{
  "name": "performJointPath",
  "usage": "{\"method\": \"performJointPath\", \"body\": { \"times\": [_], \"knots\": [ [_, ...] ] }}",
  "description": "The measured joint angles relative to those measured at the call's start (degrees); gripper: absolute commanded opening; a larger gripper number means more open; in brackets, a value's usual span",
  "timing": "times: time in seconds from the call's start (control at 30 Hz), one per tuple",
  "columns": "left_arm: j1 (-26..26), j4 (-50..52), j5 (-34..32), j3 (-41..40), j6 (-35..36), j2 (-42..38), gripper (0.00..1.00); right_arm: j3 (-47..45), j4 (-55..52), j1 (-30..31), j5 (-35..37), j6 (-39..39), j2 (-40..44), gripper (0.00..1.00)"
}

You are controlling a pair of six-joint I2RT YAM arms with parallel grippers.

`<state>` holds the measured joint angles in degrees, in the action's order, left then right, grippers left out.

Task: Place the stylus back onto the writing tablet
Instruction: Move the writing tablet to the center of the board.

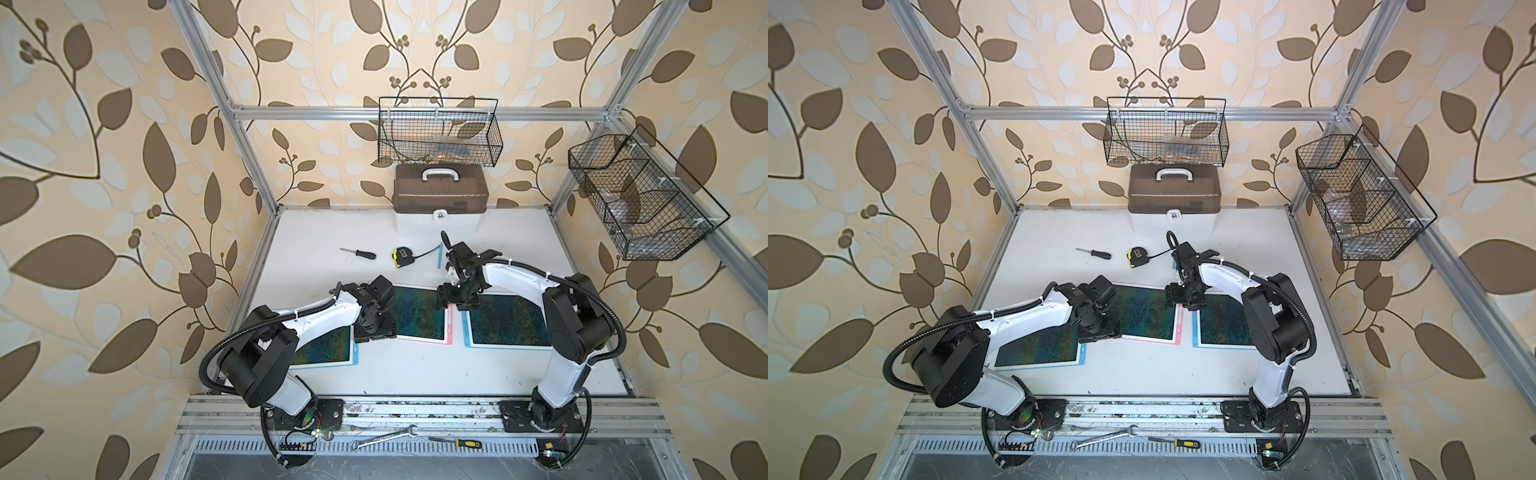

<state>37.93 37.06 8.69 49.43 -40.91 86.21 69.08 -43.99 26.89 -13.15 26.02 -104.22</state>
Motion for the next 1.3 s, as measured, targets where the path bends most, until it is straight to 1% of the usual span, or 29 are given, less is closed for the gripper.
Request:
{"method": "performJointPath", "body": {
  "times": [0.4,0.73,0.9,1.17,1.3],
  "knots": [
    [0.0,-2.34,-0.39,-4.52,-3.1,-0.55,0.77,-3.26,5.73,0.87,-1.4,3.52,0.35,0.76],
    [-0.7,-2.51,-3.32,-6.6,-7.32,-2.67,0.77,-3.26,7.26,2.43,-1.66,4.0,-0.48,0.76],
    [-1.84,-1.64,-5.25,-7.87,-9.38,-4.13,0.77,-1.84,7.13,3.41,-1.7,3.98,-1.66,0.76],
    [-5.18,2.14,-9.25,-11.5,-13.16,-7.96,0.76,1.66,7.45,5.97,-1.95,3.98,-4.39,0.75],
    [-5.77,3.96,-10.78,-12.13,-13.66,-9.7,0.77,2.6,7.72,7.08,-2.1,4.0,-5.07,0.75]
  ]
}}
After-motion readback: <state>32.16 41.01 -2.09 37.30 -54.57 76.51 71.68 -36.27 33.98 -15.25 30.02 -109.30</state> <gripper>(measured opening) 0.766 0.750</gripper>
